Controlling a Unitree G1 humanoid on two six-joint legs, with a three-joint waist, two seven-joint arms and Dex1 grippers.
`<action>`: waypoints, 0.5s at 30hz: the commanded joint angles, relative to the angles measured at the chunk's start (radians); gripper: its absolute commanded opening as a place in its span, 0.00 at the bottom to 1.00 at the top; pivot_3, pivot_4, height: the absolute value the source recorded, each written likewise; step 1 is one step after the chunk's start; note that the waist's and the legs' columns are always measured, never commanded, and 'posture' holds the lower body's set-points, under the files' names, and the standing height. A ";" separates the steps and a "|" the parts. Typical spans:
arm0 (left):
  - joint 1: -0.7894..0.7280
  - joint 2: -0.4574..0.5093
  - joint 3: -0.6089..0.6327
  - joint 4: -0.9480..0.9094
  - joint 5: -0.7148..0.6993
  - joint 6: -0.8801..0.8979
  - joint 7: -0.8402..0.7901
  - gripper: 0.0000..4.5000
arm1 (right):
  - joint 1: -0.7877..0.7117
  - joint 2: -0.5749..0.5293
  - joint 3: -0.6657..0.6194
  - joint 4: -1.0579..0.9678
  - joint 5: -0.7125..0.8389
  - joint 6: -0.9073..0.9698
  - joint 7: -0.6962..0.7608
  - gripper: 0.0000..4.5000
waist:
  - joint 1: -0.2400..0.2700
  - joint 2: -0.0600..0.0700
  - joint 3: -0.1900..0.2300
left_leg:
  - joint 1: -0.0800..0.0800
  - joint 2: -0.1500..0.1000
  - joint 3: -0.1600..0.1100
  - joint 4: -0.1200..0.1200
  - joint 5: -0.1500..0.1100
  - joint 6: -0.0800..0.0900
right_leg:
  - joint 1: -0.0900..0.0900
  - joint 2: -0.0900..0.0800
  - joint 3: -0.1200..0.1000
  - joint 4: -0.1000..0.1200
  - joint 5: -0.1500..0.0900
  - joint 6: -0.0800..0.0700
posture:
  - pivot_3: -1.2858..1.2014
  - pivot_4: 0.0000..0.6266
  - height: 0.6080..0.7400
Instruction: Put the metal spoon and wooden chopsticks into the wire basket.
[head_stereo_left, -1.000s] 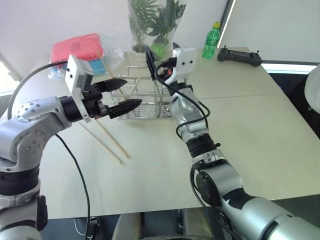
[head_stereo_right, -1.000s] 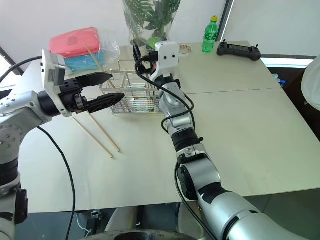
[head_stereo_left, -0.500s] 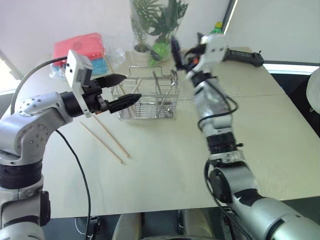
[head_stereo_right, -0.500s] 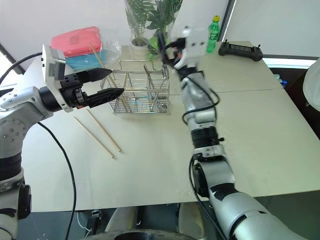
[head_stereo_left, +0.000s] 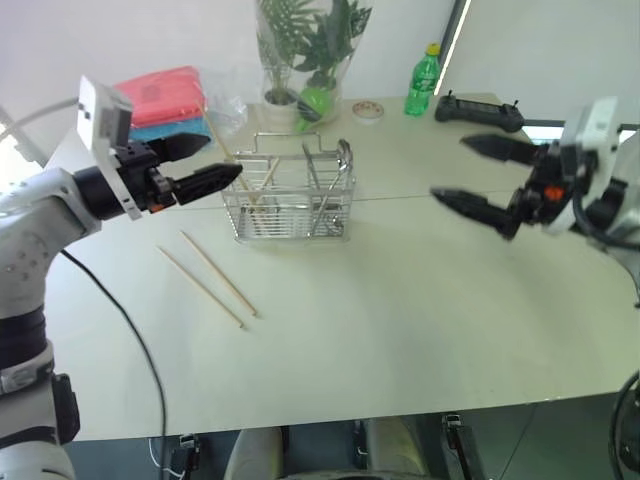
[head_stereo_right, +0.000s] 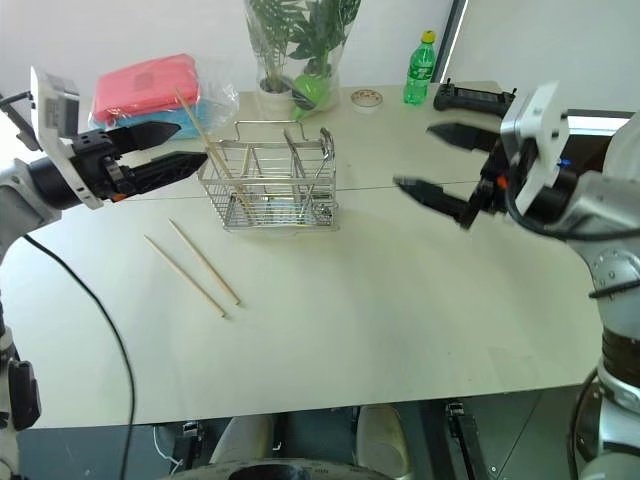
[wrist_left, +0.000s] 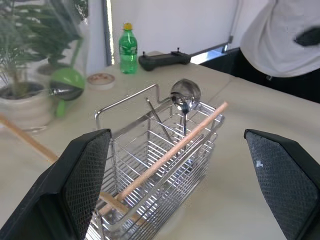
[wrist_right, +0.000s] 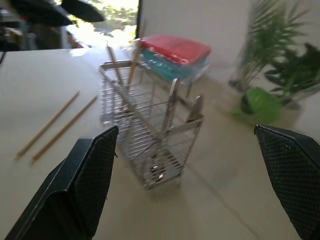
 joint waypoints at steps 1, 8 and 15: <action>0.009 0.071 0.097 0.009 -0.046 0.098 0.029 1.00 | 0.118 -0.038 -0.053 -0.127 0.024 -0.034 0.110 0.99 | 0.001 -0.002 0.001 | 0.001 0.000 0.000 0.000 0.000 0.000 | 0.001 0.000 0.000 0.000 -0.001 0.002 | 0.52 0.24 0.72; 0.047 0.084 0.217 0.050 -0.039 0.365 0.297 1.00 | 0.228 0.026 0.005 -0.185 -0.055 -0.113 0.062 0.99 | 0.005 -0.006 0.002 | 0.002 0.000 -0.001 0.002 0.001 -0.002 | 0.003 0.000 0.000 -0.001 -0.002 0.002 | 0.52 0.24 0.72; -0.059 -0.238 0.358 0.092 0.208 0.678 0.888 1.00 | 0.213 0.090 0.074 -0.167 -0.101 -0.159 0.015 0.99 | 0.027 -0.010 0.003 | 0.003 0.000 -0.003 0.001 0.001 -0.003 | 0.004 0.001 0.000 0.000 0.001 0.003 | 0.52 0.24 0.72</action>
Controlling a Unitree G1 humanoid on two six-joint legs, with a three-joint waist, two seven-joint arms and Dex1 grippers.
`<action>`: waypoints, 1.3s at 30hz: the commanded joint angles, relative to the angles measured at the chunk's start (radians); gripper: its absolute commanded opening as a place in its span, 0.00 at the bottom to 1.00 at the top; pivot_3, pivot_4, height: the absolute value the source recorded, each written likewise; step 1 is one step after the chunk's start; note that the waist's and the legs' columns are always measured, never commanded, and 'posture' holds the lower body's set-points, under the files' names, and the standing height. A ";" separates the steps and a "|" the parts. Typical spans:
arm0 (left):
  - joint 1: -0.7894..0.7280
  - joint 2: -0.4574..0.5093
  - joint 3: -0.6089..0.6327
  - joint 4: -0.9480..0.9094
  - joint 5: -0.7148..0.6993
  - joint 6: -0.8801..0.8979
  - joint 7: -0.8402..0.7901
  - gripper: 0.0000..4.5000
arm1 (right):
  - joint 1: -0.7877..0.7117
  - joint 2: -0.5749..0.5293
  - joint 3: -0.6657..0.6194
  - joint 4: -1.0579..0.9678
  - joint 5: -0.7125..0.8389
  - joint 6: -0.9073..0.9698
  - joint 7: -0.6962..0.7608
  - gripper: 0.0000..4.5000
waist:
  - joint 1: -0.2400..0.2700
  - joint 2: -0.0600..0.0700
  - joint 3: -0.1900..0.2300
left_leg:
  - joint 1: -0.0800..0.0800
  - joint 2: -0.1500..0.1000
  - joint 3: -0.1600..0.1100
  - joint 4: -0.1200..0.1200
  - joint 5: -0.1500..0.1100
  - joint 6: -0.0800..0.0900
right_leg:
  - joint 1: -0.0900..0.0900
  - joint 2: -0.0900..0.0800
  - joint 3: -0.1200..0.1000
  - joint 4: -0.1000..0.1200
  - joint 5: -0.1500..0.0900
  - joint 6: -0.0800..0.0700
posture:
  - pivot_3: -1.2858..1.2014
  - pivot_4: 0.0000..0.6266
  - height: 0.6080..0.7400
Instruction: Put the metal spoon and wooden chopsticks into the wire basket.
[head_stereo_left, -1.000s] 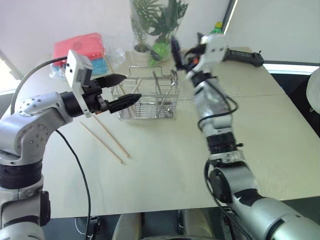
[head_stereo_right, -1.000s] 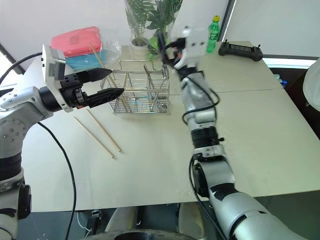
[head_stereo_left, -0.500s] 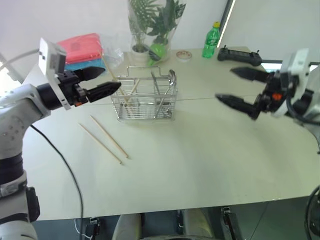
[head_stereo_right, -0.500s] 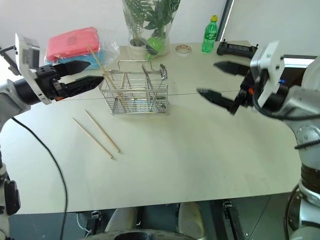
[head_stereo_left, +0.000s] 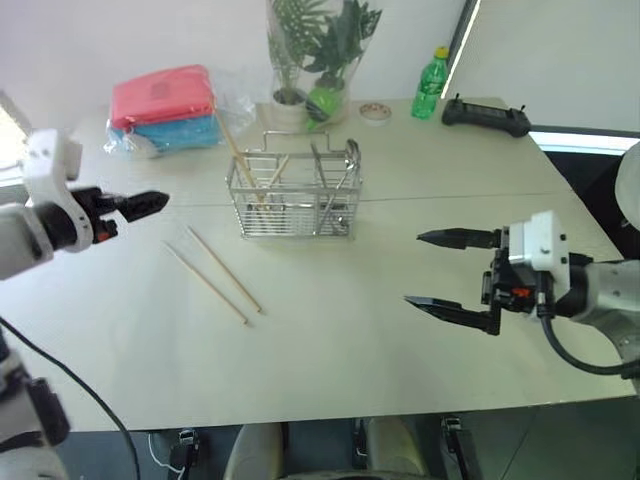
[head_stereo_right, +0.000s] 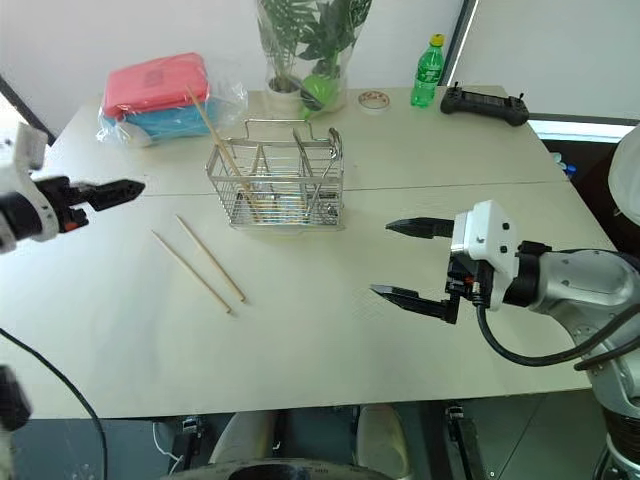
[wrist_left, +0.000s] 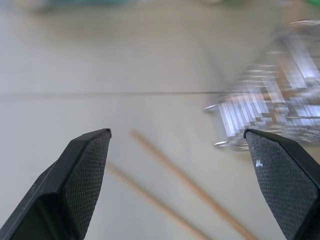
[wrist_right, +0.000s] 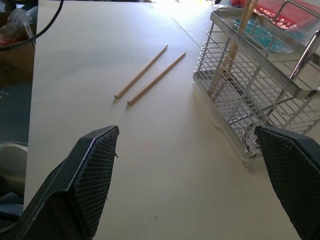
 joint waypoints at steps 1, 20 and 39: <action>-0.064 -0.164 0.109 0.008 0.100 0.066 0.325 1.00 | -0.022 0.025 0.029 -0.007 -0.020 -0.035 -0.028 0.99 | 0.006 -0.001 0.000 | 0.000 0.000 0.000 0.000 0.000 0.000 | 0.000 0.000 0.000 0.000 0.001 0.000 | 0.52 0.24 0.72; -0.331 -0.570 0.314 0.064 0.248 0.066 0.969 1.00 | -0.070 0.062 0.079 -0.064 0.001 0.016 -0.146 0.99 | 0.009 -0.009 0.000 | 0.000 -0.002 -0.003 -0.001 0.006 -0.011 | 0.001 0.000 0.000 0.000 0.002 -0.001 | 0.52 0.24 0.72; -0.433 -0.436 0.100 0.609 0.515 -0.146 0.650 1.00 | -0.027 0.089 0.050 -0.159 0.048 0.056 -0.307 0.99 | 0.030 -0.008 -0.001 | -0.002 -0.002 -0.003 -0.001 0.006 -0.012 | 0.000 0.000 0.000 0.000 0.002 -0.002 | 0.52 0.24 0.72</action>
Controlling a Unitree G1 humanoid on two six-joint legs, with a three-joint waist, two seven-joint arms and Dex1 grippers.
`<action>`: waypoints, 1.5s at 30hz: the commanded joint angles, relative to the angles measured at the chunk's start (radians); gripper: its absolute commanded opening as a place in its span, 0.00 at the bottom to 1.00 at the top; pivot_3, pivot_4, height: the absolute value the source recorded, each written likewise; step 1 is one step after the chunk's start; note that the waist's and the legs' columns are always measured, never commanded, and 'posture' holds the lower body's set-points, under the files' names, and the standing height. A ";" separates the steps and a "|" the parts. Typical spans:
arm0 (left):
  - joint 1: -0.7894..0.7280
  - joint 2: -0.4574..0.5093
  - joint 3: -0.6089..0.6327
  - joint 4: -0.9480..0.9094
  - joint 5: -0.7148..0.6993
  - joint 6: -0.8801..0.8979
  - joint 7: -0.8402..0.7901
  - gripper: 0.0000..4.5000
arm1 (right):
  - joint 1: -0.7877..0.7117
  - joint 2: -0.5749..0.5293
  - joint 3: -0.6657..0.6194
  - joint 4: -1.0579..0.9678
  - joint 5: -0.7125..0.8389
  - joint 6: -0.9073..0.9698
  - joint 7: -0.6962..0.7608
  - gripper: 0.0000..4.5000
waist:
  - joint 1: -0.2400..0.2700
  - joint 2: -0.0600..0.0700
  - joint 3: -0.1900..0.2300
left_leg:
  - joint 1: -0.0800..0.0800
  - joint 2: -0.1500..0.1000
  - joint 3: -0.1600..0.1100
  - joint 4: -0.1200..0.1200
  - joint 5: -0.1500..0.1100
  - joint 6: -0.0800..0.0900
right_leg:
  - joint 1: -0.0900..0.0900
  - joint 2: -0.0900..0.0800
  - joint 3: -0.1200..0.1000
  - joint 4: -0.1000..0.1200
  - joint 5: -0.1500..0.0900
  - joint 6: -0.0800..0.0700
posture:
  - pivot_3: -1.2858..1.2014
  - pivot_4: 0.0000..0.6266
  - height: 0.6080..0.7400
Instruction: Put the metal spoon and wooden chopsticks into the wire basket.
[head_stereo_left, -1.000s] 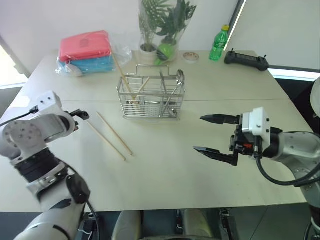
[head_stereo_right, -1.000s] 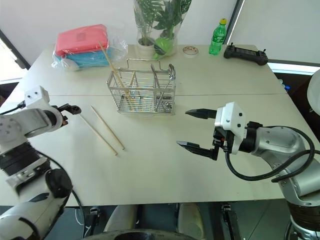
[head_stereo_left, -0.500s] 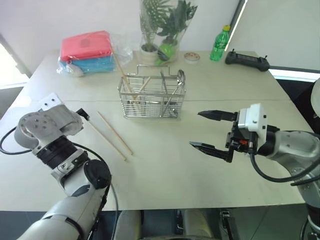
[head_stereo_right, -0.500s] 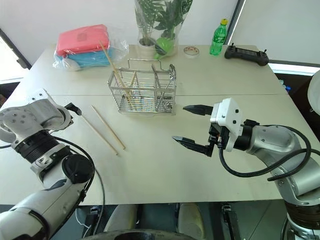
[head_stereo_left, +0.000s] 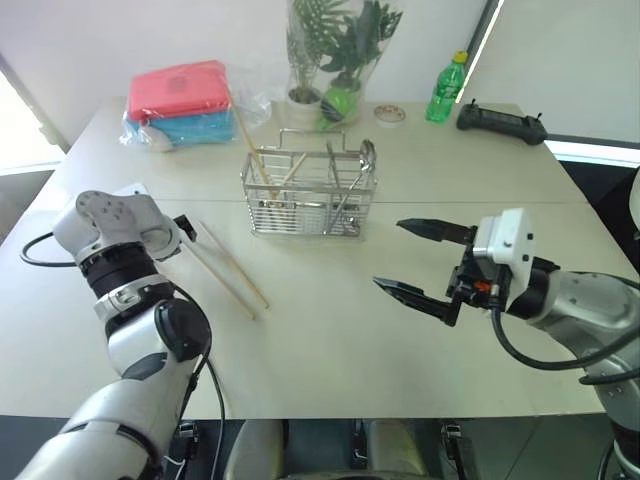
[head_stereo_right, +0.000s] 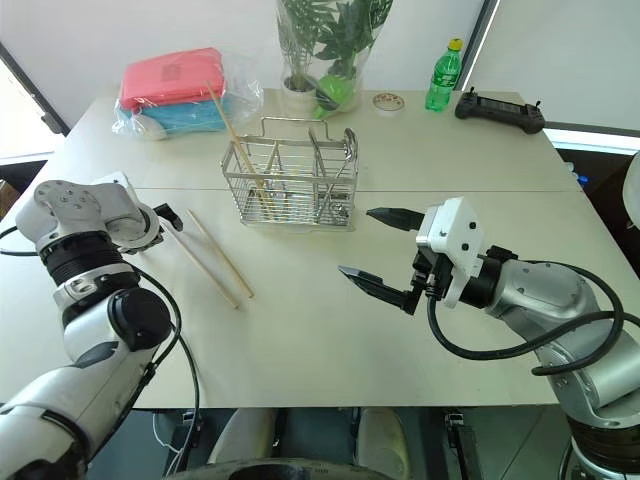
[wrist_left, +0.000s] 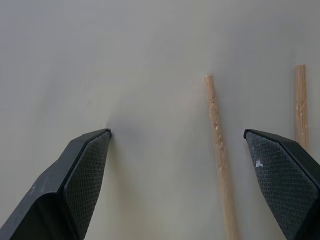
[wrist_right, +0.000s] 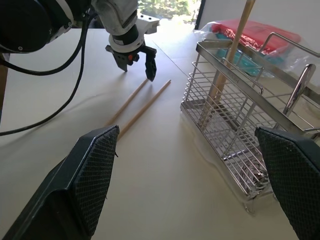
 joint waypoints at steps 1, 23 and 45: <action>-0.027 0.021 -0.047 0.106 0.038 -0.098 -0.052 1.00 | -0.002 0.006 -0.043 -0.044 0.022 -0.001 -0.028 0.99 | 0.000 0.001 -0.001 | 0.000 0.000 0.000 0.000 0.000 0.000 | 0.000 0.000 0.000 0.000 0.000 0.000 | 0.52 0.24 0.72; -0.088 -0.003 0.054 0.293 0.029 -0.284 0.011 0.00 | -0.006 -0.008 -0.098 -0.042 0.080 0.030 -0.071 1.00 | 0.003 0.004 -0.002 | 0.006 0.000 0.000 0.000 0.000 -0.001 | 0.007 -0.001 0.000 -0.001 -0.002 0.003 | 0.52 0.24 0.72; -0.225 0.189 0.025 0.176 -0.116 -0.560 -0.228 0.00 | 0.002 -0.029 -0.105 0.021 0.074 0.035 -0.013 1.00 | -0.001 0.000 0.001 | -0.003 0.000 0.000 -0.001 0.001 -0.002 | -0.003 0.000 -0.001 -0.001 0.001 0.002 | 0.52 0.24 0.72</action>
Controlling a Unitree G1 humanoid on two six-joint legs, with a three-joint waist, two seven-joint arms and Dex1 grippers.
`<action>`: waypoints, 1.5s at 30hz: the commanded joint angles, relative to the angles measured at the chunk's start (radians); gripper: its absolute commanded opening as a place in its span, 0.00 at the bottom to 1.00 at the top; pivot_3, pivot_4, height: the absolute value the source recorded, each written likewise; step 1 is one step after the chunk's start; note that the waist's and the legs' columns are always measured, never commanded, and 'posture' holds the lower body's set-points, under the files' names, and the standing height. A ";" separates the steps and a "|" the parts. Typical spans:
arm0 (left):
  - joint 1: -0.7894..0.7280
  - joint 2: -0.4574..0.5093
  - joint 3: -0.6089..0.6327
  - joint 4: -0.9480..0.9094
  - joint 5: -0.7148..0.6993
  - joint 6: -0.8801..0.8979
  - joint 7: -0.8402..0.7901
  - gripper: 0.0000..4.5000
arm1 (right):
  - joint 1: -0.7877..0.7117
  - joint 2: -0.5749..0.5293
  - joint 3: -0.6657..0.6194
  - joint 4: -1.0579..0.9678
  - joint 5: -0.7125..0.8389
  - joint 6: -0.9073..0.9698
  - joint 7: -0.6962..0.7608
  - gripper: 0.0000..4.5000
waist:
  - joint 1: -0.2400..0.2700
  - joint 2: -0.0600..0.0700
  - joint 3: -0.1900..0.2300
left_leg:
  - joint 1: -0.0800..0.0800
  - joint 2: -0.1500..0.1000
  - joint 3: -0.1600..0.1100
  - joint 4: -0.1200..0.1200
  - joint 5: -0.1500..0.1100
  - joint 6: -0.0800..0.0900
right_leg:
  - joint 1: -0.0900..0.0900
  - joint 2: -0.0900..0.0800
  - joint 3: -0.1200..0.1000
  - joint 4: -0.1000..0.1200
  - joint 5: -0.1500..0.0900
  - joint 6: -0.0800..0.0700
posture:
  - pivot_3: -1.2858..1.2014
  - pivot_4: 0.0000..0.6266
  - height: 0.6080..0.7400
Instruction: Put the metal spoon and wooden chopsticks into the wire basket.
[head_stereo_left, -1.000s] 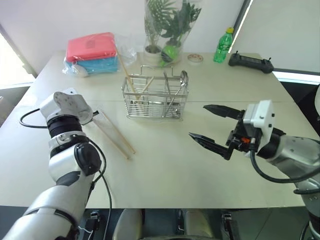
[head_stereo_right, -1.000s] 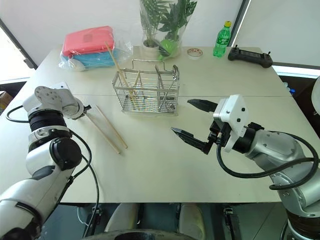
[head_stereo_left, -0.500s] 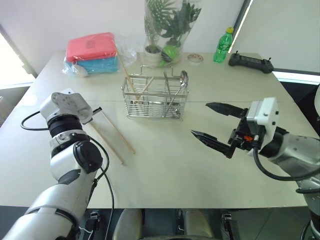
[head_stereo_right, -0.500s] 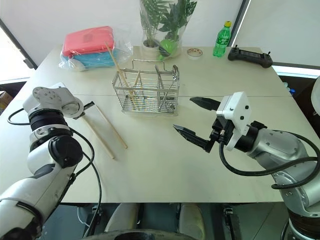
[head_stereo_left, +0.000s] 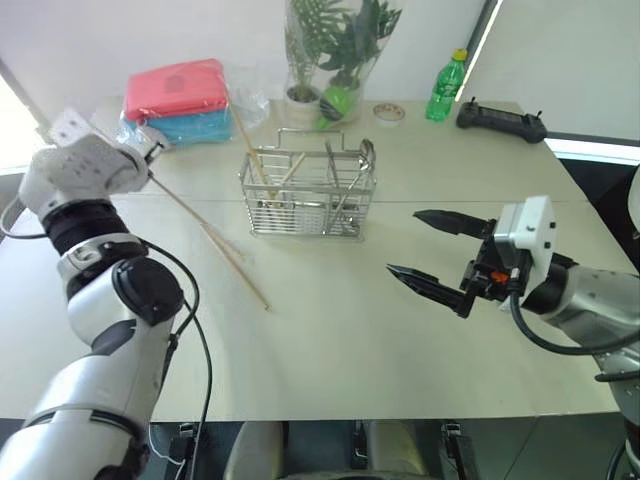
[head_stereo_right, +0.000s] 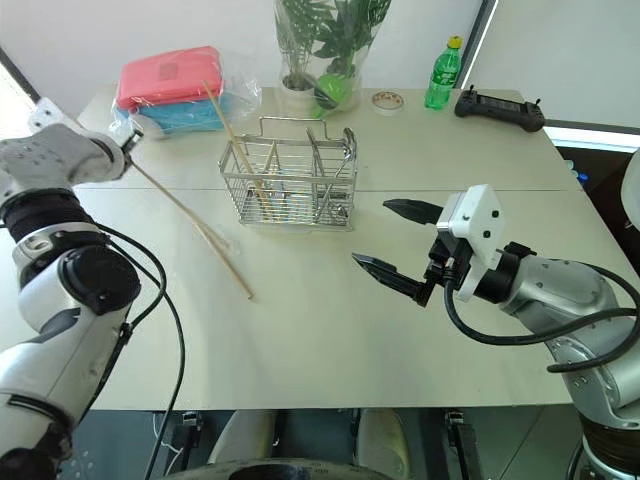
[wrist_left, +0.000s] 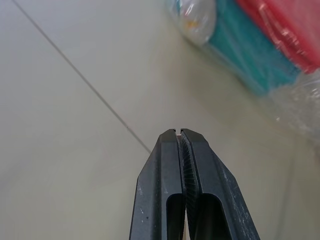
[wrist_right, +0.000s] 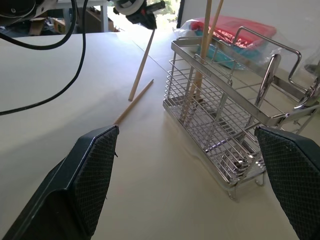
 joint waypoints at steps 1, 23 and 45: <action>-0.022 0.070 -0.095 -0.044 -0.002 -0.085 -0.129 0.00 | -0.007 -0.008 -0.034 0.000 0.011 -0.004 0.003 1.00 | 0.000 0.000 0.000 | 0.000 0.000 0.000 0.000 0.000 0.000 | 0.000 0.000 0.000 0.000 0.000 0.000 | 0.52 0.24 0.72; 0.001 0.010 -0.487 -0.557 -0.243 -0.404 -0.828 0.00 | 0.016 0.011 -0.084 -0.034 0.070 0.043 -0.078 1.00 | 0.000 0.001 0.000 | 0.001 0.000 0.000 0.001 0.000 0.000 | 0.002 0.000 0.000 0.000 0.000 -0.001 | 0.52 0.24 0.72; 0.099 -0.077 -0.626 -0.374 -0.041 -0.654 -0.921 0.00 | 0.074 0.005 -0.144 -0.093 0.152 0.059 -0.177 1.00 | 0.001 0.002 0.000 | 0.000 0.000 0.000 0.003 0.000 0.002 | 0.002 0.001 0.001 -0.001 0.000 -0.004 | 0.52 0.24 0.72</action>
